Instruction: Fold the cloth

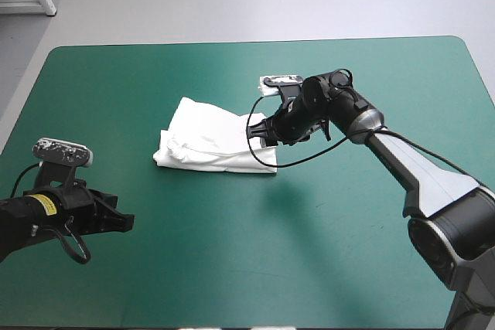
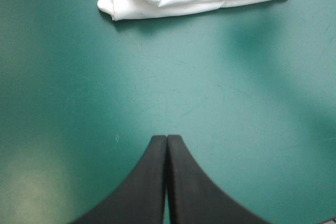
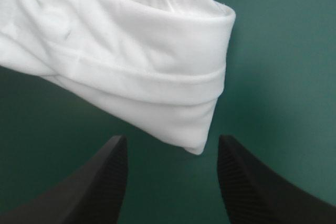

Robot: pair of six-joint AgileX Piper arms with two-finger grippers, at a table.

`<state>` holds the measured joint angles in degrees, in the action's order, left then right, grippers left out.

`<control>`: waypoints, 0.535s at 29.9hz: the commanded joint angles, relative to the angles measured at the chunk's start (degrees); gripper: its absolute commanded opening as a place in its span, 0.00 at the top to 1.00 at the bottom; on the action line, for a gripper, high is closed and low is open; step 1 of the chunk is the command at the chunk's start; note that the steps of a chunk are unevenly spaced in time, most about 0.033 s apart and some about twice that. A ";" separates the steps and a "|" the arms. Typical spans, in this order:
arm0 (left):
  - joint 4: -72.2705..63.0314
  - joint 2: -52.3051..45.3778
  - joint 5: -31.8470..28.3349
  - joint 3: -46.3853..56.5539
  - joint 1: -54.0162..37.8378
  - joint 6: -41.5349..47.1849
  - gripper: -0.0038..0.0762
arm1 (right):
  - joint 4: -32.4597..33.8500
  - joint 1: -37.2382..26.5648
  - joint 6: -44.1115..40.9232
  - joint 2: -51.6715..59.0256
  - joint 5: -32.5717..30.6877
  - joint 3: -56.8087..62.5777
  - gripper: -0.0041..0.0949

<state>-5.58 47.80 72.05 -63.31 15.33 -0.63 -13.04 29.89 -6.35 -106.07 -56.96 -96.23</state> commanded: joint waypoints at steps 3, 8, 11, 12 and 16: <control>-1.06 -0.18 1.69 -1.33 0.14 0.12 0.96 | -3.26 -1.04 1.30 -0.57 7.92 0.65 0.41; -1.06 -0.18 1.69 -1.33 0.14 0.12 0.96 | -3.54 -1.04 1.95 -3.70 8.76 0.65 0.41; -0.83 -0.18 1.69 -1.33 0.14 0.12 0.96 | -3.78 -1.04 1.95 -5.16 9.49 0.65 0.41; -0.83 -0.18 1.69 -1.33 0.14 0.12 0.96 | -3.78 -1.04 1.95 -5.53 9.64 0.65 0.41; -0.83 -0.18 1.58 -1.33 0.14 0.12 0.96 | -5.34 -1.04 1.95 -7.21 9.79 0.65 0.41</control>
<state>-5.66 47.80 72.05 -63.31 15.33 -0.65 -16.30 29.16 -5.05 -115.31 -48.92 -94.30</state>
